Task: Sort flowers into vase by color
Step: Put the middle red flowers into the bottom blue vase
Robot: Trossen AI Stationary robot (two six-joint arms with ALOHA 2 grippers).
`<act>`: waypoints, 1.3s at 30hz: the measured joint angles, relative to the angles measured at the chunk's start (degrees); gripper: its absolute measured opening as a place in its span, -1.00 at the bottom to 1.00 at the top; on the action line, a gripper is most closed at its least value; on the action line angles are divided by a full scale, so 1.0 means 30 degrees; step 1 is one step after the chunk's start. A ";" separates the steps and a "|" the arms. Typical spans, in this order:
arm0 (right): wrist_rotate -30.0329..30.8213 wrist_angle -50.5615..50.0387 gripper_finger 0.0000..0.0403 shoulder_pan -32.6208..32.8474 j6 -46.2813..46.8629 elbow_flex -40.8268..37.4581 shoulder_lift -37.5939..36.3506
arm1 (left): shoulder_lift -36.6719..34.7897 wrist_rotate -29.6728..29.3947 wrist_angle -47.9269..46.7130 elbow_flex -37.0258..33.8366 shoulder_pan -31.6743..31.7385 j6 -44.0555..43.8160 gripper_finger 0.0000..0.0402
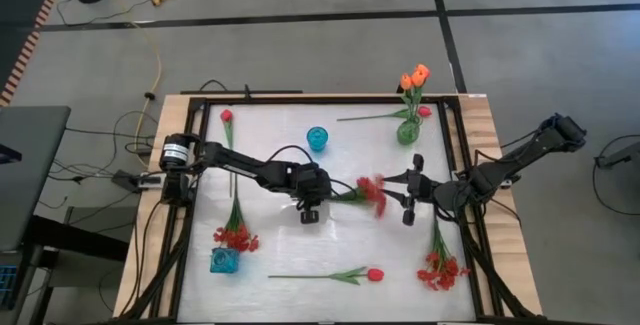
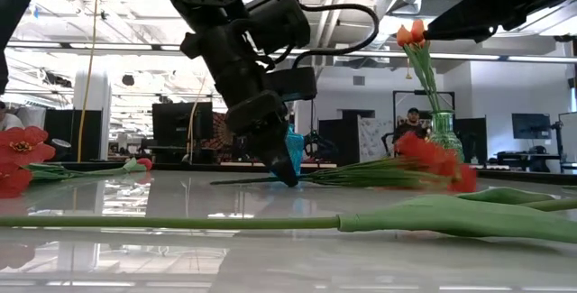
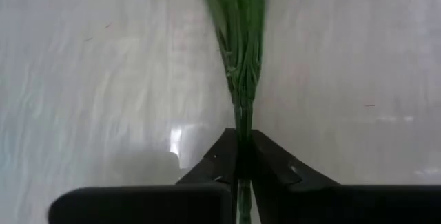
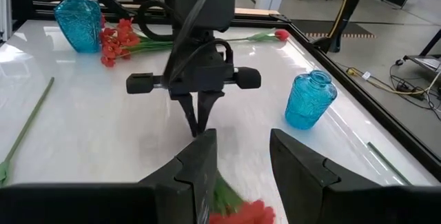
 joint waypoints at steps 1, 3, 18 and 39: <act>-0.0003 0.0007 -0.20 0.0000 0.0000 0.0000 0.0000 | 0.0020 0.0044 -0.0099 0.0150 0.0046 -0.0059 -0.95; -0.0007 0.0023 -0.20 0.0000 0.0000 0.0000 0.0000 | -0.0148 0.0200 -0.0190 0.0329 0.0164 -0.0102 -0.96; 0.0013 0.0468 -0.20 -0.0100 0.0001 0.0000 -0.0007 | -0.7531 -0.2037 -0.2910 0.0642 0.1978 0.1849 -0.99; -0.0158 0.1892 -0.20 -0.1591 -0.0007 0.0000 0.0000 | -1.8970 0.1083 0.5682 -0.4511 0.3146 -0.1892 -0.99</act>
